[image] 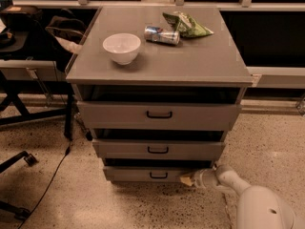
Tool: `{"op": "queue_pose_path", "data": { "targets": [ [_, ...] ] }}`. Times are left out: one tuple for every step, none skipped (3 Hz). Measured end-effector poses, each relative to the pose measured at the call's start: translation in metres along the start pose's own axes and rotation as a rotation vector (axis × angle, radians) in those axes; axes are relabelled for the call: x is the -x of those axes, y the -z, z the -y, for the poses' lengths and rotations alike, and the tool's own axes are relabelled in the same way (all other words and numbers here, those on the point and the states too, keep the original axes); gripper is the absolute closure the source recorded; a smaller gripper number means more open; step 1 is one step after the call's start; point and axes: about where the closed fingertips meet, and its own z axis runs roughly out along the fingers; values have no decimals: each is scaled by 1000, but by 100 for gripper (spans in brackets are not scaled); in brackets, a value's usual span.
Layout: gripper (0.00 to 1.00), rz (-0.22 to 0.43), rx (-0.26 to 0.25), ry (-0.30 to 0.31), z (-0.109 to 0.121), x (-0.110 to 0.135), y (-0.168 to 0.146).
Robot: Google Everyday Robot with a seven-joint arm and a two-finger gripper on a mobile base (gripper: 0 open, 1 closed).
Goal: Close bottom drawer
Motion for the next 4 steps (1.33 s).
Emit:
{"op": "queue_pose_path", "data": {
  "targets": [
    [100, 36, -71, -5, 13, 11, -5],
    [100, -9, -44, -41, 0, -23, 11],
    [100, -28, -50, -136, -15, -61, 45],
    [82, -63, -66, -215, -31, -95, 68]
  ]
}}
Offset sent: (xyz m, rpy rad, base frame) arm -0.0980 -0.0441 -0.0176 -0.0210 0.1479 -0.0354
